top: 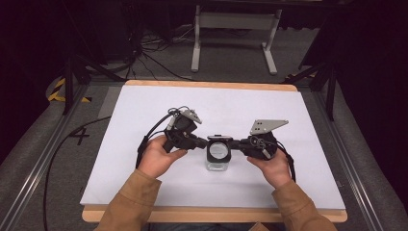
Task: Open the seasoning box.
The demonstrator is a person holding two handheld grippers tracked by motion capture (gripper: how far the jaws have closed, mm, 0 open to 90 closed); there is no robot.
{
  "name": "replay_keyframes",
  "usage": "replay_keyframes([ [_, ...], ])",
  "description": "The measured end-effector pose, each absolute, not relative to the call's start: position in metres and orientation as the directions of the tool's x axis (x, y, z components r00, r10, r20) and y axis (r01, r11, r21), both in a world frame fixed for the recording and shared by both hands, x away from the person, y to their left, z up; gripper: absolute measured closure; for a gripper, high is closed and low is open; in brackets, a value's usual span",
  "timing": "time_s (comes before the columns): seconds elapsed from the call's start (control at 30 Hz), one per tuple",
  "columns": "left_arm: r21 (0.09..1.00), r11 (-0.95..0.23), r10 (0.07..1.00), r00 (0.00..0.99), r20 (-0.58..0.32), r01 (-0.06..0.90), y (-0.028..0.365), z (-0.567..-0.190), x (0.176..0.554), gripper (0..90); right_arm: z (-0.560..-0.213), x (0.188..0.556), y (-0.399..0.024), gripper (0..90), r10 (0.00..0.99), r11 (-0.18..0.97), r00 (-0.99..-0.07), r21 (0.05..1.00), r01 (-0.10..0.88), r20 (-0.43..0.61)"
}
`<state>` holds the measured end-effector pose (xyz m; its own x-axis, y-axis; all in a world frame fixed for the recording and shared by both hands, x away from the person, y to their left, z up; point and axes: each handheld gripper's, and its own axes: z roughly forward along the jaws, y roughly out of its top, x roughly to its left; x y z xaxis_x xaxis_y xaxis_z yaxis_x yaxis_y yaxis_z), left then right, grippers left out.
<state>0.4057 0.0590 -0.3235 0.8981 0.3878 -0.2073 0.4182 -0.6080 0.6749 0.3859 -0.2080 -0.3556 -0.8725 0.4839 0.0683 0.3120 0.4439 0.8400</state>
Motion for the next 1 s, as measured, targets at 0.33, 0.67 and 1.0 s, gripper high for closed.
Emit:
replay_keyframes([
  [0.33,0.690,-0.593,0.406,0.894,-0.189,0.415,0.051,-0.323,0.411,89.5,-0.367,0.376,-0.201,89.9,0.461,0.492,-0.884,0.806,0.329,0.079],
  [0.67,0.746,-0.520,0.425,0.884,-0.196,0.416,0.052,-0.315,0.420,89.4,-0.374,0.368,-0.199,90.0,0.462,0.513,-0.884,0.793,0.329,0.069],
  [1.0,0.755,-0.487,0.468,0.861,-0.198,0.439,0.045,-0.318,0.435,89.4,-0.376,0.360,-0.200,90.0,0.476,0.505,-0.878,0.805,0.311,0.041],
])
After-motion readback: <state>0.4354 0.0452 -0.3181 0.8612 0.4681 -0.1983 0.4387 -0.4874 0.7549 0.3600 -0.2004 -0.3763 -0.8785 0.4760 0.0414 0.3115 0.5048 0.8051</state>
